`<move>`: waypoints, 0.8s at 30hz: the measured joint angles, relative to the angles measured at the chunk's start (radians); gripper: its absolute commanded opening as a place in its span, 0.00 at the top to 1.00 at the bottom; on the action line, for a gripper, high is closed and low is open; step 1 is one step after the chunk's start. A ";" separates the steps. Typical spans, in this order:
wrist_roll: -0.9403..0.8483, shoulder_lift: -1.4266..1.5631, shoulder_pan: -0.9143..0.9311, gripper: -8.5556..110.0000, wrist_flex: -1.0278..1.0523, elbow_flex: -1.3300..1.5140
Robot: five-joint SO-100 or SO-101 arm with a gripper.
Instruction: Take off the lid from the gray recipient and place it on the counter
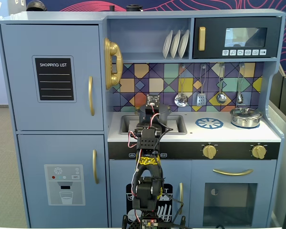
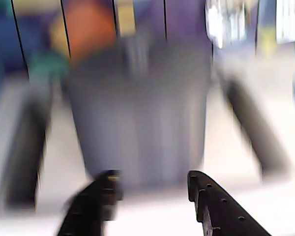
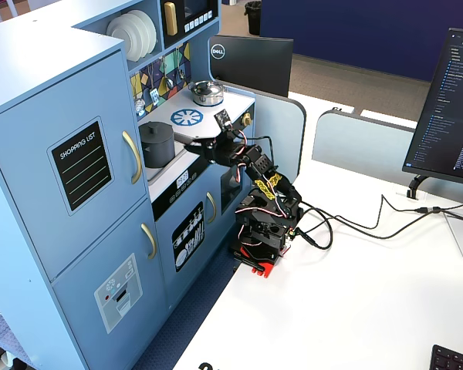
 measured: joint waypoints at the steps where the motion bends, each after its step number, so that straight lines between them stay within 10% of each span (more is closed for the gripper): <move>1: 0.000 -0.020 0.000 0.72 -0.038 -0.006; 24: -0.051 -0.430 0.006 0.71 -0.563 -0.040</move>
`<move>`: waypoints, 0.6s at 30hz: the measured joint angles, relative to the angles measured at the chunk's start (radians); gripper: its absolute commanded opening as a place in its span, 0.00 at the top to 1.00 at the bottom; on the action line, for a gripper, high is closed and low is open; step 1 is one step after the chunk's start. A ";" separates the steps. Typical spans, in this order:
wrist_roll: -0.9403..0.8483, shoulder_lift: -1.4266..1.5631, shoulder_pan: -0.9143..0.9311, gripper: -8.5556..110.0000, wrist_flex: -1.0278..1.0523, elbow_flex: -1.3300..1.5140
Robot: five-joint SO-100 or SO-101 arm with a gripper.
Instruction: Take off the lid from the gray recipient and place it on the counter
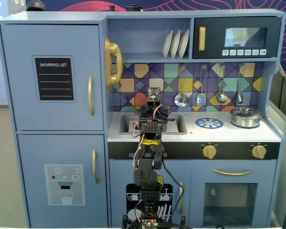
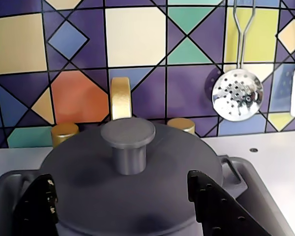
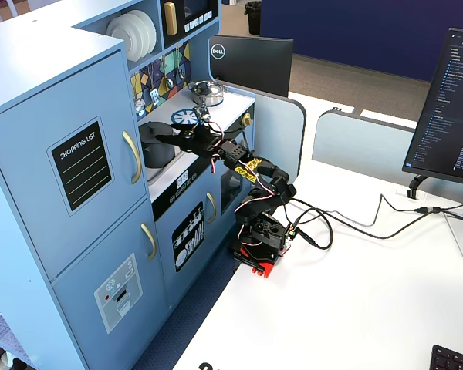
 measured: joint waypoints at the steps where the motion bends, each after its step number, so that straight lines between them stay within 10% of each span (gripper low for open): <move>1: -0.002 -0.015 0.000 0.71 -0.008 -0.011; 18: -0.020 -0.238 0.000 0.73 -0.054 -0.147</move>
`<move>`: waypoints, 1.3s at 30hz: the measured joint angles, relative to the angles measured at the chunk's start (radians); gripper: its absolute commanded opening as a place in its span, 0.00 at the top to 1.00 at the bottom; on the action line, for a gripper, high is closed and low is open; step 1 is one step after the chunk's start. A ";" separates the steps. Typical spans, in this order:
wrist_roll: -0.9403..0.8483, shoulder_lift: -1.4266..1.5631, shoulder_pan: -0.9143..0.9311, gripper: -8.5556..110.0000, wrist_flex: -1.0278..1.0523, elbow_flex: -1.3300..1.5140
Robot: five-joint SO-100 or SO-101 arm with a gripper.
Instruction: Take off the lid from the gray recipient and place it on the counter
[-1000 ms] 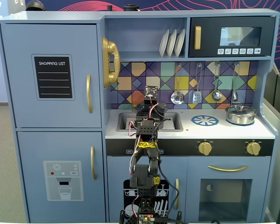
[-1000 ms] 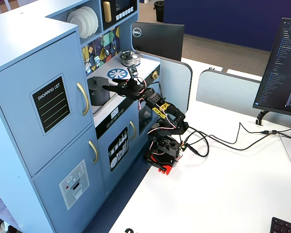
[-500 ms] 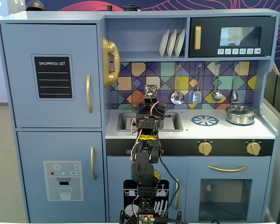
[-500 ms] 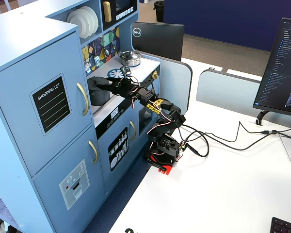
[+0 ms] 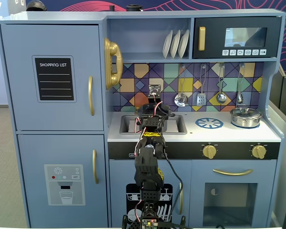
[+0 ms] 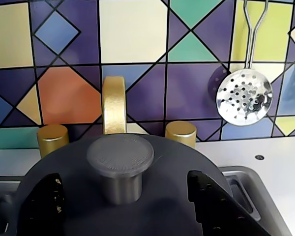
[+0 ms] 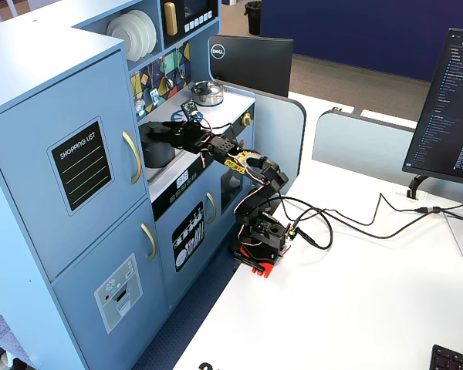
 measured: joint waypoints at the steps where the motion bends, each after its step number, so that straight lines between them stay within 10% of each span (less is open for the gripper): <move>1: 0.000 -0.011 0.000 0.73 0.000 -0.008; 17: 0.000 -0.087 -0.029 0.93 -0.023 -0.061; 39: 0.023 -0.066 -0.061 0.93 -0.100 -0.083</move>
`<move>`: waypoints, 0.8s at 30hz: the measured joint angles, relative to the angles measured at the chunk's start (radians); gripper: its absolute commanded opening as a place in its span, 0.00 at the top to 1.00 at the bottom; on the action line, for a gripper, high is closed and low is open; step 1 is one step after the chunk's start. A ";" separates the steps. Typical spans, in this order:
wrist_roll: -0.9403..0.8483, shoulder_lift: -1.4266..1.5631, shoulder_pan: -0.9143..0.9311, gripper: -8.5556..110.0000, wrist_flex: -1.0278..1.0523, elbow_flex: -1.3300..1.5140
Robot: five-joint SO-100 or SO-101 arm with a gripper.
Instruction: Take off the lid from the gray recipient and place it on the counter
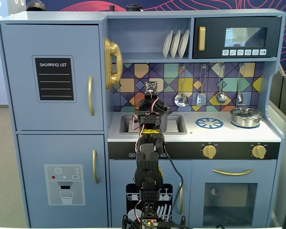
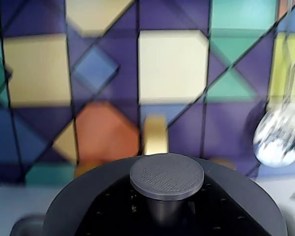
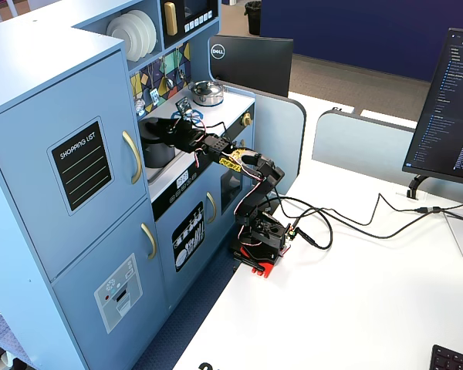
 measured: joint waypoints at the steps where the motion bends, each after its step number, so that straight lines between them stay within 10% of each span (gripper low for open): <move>1: -0.003 0.009 0.003 0.93 0.000 -0.002; 24: 0.011 0.051 0.483 0.93 -0.127 0.153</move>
